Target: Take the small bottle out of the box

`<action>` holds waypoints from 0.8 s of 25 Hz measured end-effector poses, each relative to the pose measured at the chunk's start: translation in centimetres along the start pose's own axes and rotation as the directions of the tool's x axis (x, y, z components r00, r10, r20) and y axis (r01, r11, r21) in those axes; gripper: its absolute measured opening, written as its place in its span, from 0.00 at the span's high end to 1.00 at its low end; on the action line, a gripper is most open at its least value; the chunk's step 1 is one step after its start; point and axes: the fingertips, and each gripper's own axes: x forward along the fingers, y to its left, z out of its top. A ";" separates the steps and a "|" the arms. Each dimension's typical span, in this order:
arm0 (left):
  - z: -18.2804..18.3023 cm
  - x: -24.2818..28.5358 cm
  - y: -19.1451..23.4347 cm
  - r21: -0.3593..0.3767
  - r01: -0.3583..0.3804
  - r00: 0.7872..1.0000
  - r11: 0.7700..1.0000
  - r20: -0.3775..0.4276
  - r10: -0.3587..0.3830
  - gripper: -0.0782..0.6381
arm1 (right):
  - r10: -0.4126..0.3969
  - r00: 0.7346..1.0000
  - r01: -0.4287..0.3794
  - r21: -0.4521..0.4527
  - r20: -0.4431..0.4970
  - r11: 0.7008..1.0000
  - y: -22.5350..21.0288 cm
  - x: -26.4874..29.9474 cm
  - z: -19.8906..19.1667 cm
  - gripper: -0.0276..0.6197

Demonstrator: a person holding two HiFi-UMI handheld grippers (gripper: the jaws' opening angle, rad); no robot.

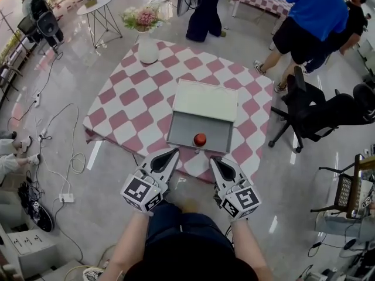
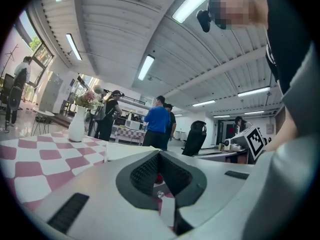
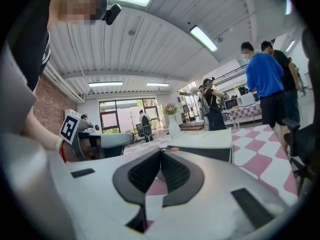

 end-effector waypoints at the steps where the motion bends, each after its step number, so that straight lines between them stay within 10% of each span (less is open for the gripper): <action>1: -0.1 0.2 0.2 0.000 0.010 1.000 1.000 -0.004 -0.010 0.88 | -0.006 1.000 0.006 0.000 -0.002 1.000 -0.1 0.2 0.0 0.95; 20: -0.8 4.5 4.0 0.017 0.172 0.981 0.985 -0.089 -0.170 0.88 | -0.156 0.987 0.157 0.021 -0.037 0.987 -2.6 4.5 -0.7 0.88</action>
